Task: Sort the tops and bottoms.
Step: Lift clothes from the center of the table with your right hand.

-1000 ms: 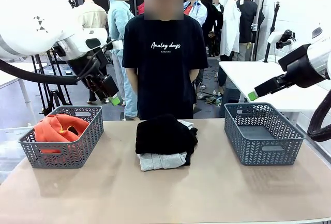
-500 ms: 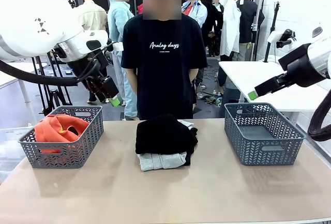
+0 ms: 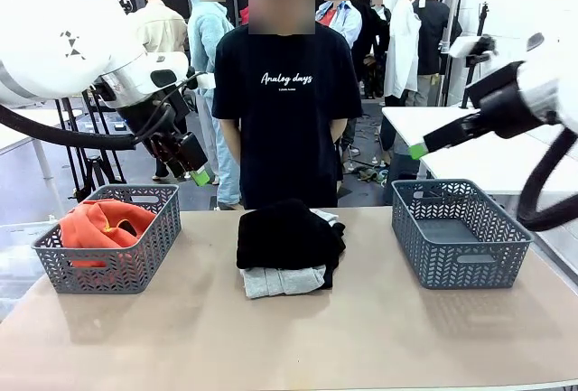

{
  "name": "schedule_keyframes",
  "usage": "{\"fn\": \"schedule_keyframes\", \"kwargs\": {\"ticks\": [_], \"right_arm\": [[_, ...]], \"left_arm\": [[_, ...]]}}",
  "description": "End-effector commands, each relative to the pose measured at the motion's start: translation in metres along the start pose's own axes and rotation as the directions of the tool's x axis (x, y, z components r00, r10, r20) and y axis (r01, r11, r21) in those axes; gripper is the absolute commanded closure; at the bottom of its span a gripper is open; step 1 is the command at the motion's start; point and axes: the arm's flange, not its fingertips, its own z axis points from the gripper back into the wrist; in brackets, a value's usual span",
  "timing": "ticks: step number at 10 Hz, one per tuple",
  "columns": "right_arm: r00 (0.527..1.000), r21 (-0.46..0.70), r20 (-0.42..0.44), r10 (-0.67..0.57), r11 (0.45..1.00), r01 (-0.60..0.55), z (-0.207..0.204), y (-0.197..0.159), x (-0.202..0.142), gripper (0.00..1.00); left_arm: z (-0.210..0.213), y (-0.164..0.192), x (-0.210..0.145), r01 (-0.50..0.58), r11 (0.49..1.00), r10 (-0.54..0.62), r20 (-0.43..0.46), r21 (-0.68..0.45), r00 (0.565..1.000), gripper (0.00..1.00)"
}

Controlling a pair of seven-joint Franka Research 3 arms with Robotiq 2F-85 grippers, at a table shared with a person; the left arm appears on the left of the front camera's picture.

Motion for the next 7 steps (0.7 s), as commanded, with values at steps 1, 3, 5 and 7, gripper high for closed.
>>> {"fn": "schedule_keyframes", "kwargs": {"ticks": [1, 3, 5, 7], "right_arm": [[0.998, 0.068, -0.060, 0.014, 0.998, -0.010, -0.057, -0.028, 0.040, 0.00], [0.996, 0.075, -0.090, 0.028, 0.997, -0.021, -0.099, -0.029, 0.059, 0.00], [0.994, 0.088, -0.097, 0.047, 0.995, -0.039, -0.120, -0.021, 0.063, 0.00], [0.993, 0.064, -0.111, 0.025, 0.998, -0.018, -0.119, -0.017, 0.060, 0.00]], "left_arm": [[0.002, 0.000, 0.000, 0.004, 1.000, -0.004, 0.003, 0.002, 1.000, 0.24], [0.002, 0.000, 0.000, 0.004, 1.000, -0.004, 0.003, 0.002, 1.000, 0.24], [0.002, 0.000, 0.000, 0.004, 1.000, -0.004, 0.003, 0.002, 1.000, 0.24], [0.002, 0.000, 0.000, 0.004, 1.000, -0.004, 0.003, 0.002, 1.000, 0.24]]}}
